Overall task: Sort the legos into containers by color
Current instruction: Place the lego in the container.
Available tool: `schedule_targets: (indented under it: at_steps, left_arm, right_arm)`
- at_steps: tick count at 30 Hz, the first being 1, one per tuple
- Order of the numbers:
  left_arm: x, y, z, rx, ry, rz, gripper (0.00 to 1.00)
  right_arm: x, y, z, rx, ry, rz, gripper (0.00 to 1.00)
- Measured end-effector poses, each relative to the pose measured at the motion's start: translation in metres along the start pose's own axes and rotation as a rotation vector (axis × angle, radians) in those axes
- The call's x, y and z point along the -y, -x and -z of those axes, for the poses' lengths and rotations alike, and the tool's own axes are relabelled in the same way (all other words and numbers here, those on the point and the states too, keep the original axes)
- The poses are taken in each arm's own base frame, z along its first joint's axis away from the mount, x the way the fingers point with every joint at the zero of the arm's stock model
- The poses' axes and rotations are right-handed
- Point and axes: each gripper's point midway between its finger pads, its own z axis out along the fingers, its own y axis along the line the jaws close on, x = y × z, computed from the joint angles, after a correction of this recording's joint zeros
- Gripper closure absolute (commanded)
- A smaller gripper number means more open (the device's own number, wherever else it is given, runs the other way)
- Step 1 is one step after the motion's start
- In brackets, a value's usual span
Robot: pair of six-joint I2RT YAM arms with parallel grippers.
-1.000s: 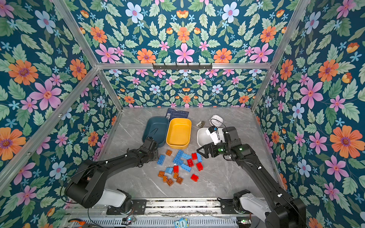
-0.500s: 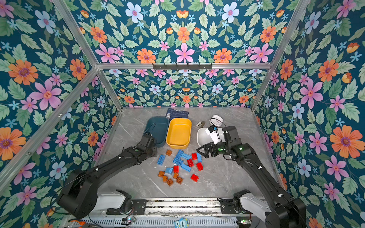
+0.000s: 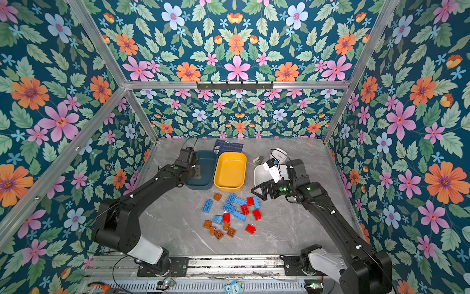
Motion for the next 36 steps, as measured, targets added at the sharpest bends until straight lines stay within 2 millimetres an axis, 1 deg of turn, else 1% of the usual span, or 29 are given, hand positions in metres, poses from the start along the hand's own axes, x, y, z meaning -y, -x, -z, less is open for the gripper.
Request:
schedule_targets:
  at_steps: [3, 6, 7, 9, 10, 12, 13, 14, 18, 21, 24, 29, 32, 33, 36]
  left_arm:
    - [0.0, 0.012, -0.026, -0.009, 0.011, -0.012, 0.69]
    - [-0.003, 0.016, -0.055, -0.031, 0.031, -0.027, 0.62]
    - [-0.004, 0.016, -0.063, -0.041, 0.038, -0.027, 0.58]
    - [-0.004, 0.016, -0.075, -0.053, 0.044, -0.043, 0.42]
    - [-0.003, 0.017, -0.08, -0.058, 0.046, -0.048, 0.38]
    - [-0.003, 0.02, -0.083, -0.055, 0.047, -0.048, 0.28]
    - [-0.002, 0.022, -0.082, -0.052, 0.045, -0.048, 0.21]
    - [-0.002, 0.025, -0.079, -0.044, 0.043, -0.05, 0.19]
    - [-0.002, 0.033, -0.062, -0.024, 0.029, -0.046, 0.16]
    - [0.002, 0.029, -0.038, -0.016, -0.001, -0.048, 0.16]
    - [0.015, 0.011, -0.012, -0.025, -0.057, -0.068, 0.16]
    - [0.039, -0.031, 0.027, -0.053, -0.133, -0.092, 0.16]
    - [0.051, -0.059, 0.044, -0.073, -0.165, -0.098, 0.16]
    - [0.053, -0.068, 0.047, -0.082, -0.17, -0.096, 0.16]
    - [0.06, -0.101, 0.055, -0.125, -0.189, -0.103, 0.16]
  right_arm:
    - [0.001, -0.001, -0.001, -0.003, -0.001, -0.005, 0.01]
    - [0.002, -0.002, -0.002, -0.007, -0.002, -0.011, 0.01]
    - [0.003, -0.003, -0.003, -0.009, -0.002, -0.012, 0.01]
    - [0.005, -0.005, -0.004, -0.015, -0.004, -0.017, 0.01]
    - [0.005, -0.006, -0.005, -0.018, -0.005, -0.019, 0.01]
    - [0.007, -0.008, -0.006, -0.024, -0.008, -0.025, 0.01]
    - [0.008, -0.009, -0.007, -0.025, -0.008, -0.026, 0.01]
    - [0.008, -0.009, -0.007, -0.028, -0.008, -0.028, 0.01]
    - [0.01, -0.011, -0.009, -0.035, -0.009, -0.034, 0.01]
    - [0.012, -0.012, -0.011, -0.043, -0.01, -0.04, 0.01]
    - [0.012, -0.012, -0.013, -0.046, -0.007, -0.043, 0.01]
    - [0.013, -0.009, -0.015, -0.051, -0.002, -0.042, 0.01]
    - [0.012, -0.009, -0.015, -0.054, 0.005, -0.044, 0.01]
    - [0.012, -0.009, -0.015, -0.055, 0.008, -0.044, 0.01]
    - [0.012, -0.011, -0.017, -0.061, 0.014, -0.049, 0.01]
